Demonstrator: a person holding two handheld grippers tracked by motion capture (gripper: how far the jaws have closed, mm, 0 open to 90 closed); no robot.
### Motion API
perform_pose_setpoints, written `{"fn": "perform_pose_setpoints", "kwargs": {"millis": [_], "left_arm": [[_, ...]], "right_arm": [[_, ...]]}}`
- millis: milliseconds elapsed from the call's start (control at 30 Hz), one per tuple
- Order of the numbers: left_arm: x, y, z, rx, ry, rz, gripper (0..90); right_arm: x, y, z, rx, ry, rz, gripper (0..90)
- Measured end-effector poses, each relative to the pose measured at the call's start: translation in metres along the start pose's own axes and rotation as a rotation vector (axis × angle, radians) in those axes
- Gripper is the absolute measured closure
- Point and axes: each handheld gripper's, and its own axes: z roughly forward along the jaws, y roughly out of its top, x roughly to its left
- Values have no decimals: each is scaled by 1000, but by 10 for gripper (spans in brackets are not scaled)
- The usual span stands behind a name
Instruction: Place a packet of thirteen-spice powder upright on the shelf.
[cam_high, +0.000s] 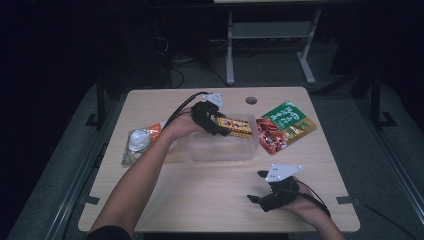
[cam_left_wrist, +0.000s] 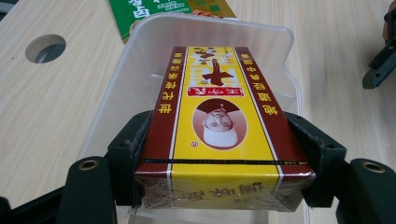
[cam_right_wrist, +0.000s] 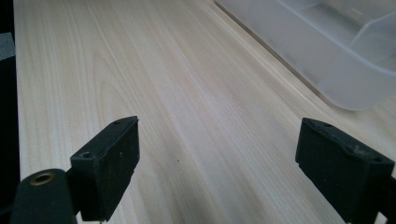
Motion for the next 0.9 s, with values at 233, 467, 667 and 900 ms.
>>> {"fn": "perform_pose_setpoints", "kwargs": {"millis": [233,467,667,900], "left_arm": [[1,7,3,8,-4,7,311],[1,12,7,-5,-2,13,310],[1,15,10,-14,-5,12,310],[3,20,8,-55,-12,1,307]], "right_arm": [[1,1,1,3,5,1,133],[0,1,0,2,4,1,133],[0,1,0,1,6,1,133],[0,1,1,0,9,0,133]]}}
